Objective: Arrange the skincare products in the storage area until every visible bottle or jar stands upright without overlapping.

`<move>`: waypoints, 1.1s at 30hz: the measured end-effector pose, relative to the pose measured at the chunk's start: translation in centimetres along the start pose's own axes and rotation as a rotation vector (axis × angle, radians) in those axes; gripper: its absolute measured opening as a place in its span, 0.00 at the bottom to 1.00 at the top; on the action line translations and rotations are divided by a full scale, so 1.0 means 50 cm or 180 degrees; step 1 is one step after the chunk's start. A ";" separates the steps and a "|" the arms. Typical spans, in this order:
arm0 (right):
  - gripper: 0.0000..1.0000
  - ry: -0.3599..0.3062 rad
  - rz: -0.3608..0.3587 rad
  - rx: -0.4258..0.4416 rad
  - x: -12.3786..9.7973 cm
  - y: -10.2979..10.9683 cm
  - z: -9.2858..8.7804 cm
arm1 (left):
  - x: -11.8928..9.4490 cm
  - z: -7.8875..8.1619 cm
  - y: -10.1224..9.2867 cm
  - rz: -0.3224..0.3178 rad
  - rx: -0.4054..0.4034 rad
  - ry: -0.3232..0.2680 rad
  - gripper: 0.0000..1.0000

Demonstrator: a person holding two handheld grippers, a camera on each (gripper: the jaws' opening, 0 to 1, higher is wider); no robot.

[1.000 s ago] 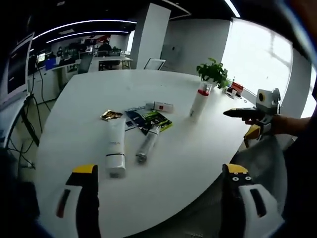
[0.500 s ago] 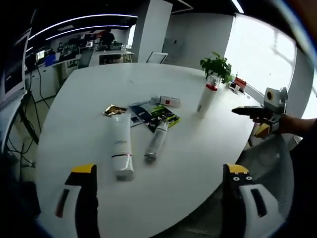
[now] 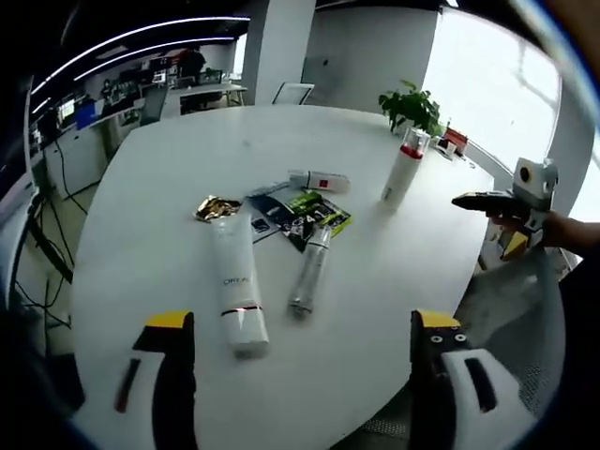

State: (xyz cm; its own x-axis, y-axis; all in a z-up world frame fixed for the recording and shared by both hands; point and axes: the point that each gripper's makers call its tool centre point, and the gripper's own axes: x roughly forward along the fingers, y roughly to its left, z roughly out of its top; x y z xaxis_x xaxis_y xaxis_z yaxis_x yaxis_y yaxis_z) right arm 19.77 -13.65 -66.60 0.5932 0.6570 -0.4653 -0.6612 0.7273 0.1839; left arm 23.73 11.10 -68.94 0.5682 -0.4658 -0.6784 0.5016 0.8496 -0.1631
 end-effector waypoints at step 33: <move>0.95 -0.0039 -0.0100 0.0062 -0.006 -0.007 0.002 | 0.151 0.073 0.097 0.0278 0.0276 0.0789 0.53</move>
State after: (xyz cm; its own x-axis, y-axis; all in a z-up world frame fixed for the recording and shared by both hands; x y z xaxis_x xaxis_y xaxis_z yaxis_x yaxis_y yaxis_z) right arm 19.86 -14.06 -66.43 0.6190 0.6361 -0.4607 -0.6332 0.7512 0.1863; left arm 32.85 10.79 -72.23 0.4400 -0.3077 -0.8436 0.5178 0.8545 -0.0416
